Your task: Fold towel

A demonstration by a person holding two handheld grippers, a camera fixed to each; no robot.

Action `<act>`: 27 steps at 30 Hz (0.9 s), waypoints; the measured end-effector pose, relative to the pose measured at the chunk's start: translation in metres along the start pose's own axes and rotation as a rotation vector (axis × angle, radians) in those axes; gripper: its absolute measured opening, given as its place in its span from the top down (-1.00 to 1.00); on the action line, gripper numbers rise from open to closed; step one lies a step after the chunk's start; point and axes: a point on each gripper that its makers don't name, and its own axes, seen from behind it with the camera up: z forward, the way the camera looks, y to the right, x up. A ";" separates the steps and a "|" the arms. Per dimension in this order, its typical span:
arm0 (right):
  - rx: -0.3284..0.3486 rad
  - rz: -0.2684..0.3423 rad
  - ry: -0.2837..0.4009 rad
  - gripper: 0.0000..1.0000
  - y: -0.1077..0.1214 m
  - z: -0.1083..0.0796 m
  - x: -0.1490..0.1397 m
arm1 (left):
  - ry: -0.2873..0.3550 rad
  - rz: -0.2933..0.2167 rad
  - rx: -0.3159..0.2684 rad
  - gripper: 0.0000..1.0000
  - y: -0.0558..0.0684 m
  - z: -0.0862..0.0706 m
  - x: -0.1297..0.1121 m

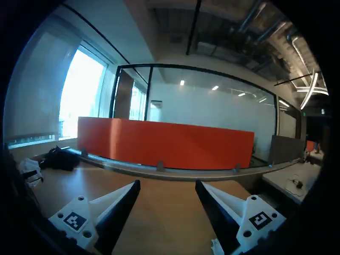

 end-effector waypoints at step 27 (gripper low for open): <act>-0.012 0.096 0.031 -1.00 0.022 -0.006 -0.097 | 0.001 0.000 0.000 -0.91 0.000 0.001 -0.002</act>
